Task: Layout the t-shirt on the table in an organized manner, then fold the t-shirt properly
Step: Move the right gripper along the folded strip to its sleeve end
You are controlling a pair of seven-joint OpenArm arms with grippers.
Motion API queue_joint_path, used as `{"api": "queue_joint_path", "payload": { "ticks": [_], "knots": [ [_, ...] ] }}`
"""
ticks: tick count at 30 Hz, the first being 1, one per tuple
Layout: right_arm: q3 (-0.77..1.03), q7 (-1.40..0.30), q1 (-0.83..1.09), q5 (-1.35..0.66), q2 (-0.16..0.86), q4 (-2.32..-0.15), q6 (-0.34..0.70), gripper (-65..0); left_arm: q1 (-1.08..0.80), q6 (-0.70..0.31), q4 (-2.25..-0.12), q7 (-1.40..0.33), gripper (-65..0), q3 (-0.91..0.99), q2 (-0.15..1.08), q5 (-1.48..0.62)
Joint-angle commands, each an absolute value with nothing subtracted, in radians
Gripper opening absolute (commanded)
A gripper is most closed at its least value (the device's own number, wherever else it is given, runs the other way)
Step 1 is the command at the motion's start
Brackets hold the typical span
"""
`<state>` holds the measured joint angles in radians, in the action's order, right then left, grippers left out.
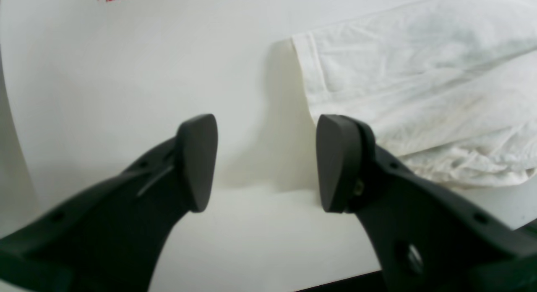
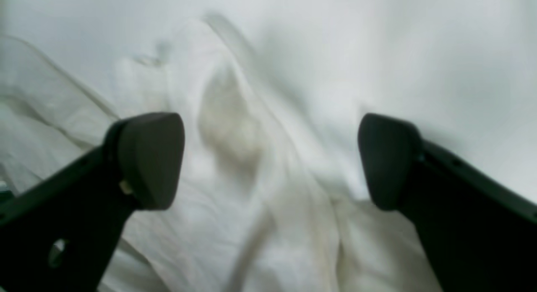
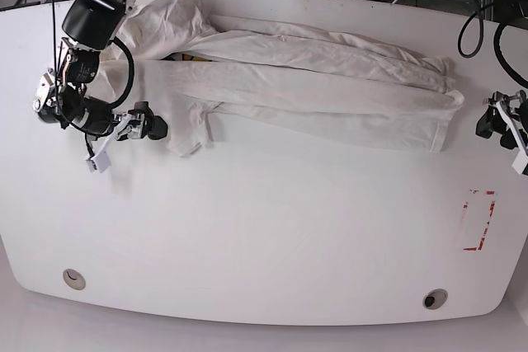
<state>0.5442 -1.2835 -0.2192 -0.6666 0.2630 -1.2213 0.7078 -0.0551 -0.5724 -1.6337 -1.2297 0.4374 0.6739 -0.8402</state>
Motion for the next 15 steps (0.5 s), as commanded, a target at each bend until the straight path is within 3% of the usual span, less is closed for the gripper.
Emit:
{"api": "queue_joint_path", "payload": {
  "ticks": [1,12,15],
  "knots": [
    [0.536,-1.288,-0.242,-0.674,0.277,-1.218,0.698,-1.4,-0.042,-0.572,-1.649,-1.211,-29.7,0.447,0.699,-0.852],
    [0.46,-1.319,-0.237,-0.682,0.234,-1.219,0.698,-1.6,-0.042,-0.572,-1.649,-1.211,-29.7,0.447,0.667,-0.846],
    [0.46,-1.32,-0.237,-0.682,0.228,-1.219,0.698,-4.6,-0.042,-0.572,-1.649,-1.211,-29.7,0.447,0.667,-0.846]
  ]
}}
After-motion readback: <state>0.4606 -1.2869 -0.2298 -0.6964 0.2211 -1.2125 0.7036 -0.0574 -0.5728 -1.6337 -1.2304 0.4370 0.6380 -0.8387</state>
